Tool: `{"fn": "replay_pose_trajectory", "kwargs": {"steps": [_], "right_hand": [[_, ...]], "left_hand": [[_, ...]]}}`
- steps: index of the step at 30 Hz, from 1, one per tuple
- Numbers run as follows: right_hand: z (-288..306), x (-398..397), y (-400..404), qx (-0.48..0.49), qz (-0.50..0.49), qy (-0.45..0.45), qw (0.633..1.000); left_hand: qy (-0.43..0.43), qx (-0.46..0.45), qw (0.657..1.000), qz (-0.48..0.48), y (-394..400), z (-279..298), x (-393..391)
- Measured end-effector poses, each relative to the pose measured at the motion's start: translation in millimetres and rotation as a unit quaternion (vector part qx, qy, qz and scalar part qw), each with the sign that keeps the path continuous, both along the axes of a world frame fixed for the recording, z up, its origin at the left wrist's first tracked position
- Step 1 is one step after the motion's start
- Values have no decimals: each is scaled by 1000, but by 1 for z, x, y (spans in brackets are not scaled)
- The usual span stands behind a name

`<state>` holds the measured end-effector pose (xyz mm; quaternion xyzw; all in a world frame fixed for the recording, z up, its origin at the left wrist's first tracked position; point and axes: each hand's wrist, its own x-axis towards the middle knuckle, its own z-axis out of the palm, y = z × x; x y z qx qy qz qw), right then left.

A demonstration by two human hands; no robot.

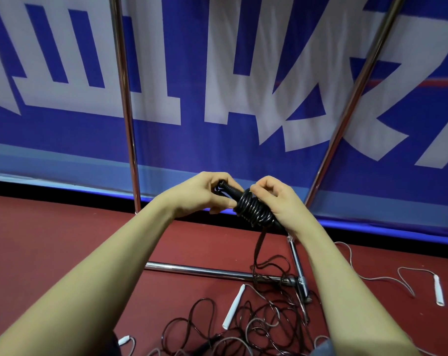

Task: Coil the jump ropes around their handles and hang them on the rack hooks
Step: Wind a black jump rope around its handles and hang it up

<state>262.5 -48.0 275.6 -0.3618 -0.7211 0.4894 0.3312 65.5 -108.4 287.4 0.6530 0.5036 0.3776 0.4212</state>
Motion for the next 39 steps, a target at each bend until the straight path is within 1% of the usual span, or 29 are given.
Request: {"fn": "replay_pose_trajectory", "kwargs": {"steps": [3, 6, 7, 8, 10, 12, 13, 16, 20, 23, 24, 26, 28, 31, 34, 36, 39], "right_hand": [[1, -4, -1, -38, -40, 82, 995], [-2, -10, 0, -16, -106, 125, 986], [-3, -12, 0, -9, -123, 135, 983], [-3, -14, 0, -4, -135, 146, 980], [-4, -17, -1, 0, -161, 171, 972], [-5, -20, -3, 1, -186, 194, 963], [-5, -21, -4, 2, -192, 201, 961], [-6, -25, -6, -4, -200, 211, 957], [-6, -25, -4, -34, -210, 233, 949], [-5, -24, -4, -61, -176, 268, 945], [-5, -24, -4, -64, -164, 276, 945], [-5, -25, -4, -60, -148, 275, 948], [-6, -25, -4, -54, -132, 278, 950], [-6, -23, -1, -50, -108, 282, 952], [-6, -17, 2, -38, -97, 281, 954], [-7, -16, 5, -35, -101, 287, 952], [-13, -17, 9, -56, -115, 286, 950]], "left_hand": [[-29, 16, 999, 41, 1, -1, 7], [-73, 33, 988, 128, 4, -1, 22], [-75, 44, 982, 167, 5, -1, 29], [-64, 67, 974, 209, 6, -3, 37], [-30, 130, 946, 296, 6, -7, 52], [-4, 189, 919, 346, 5, -13, 61], [19, 219, 910, 351, 5, -18, 61], [142, 296, 884, 334, 8, -28, 58], [302, 277, 861, 302, 8, -37, 60], [374, 275, 834, 299, 9, -36, 55], [393, 260, 830, 298, 9, -33, 53], [430, 215, 831, 281, 9, -28, 53], [428, 193, 842, 267, 9, -26, 56], [358, 222, 872, 249, 10, -25, 51], [272, 267, 905, 189, 13, -28, 38], [244, 280, 914, 159, 17, -33, 30], [221, 273, 926, 137, 18, -38, 30]]}}
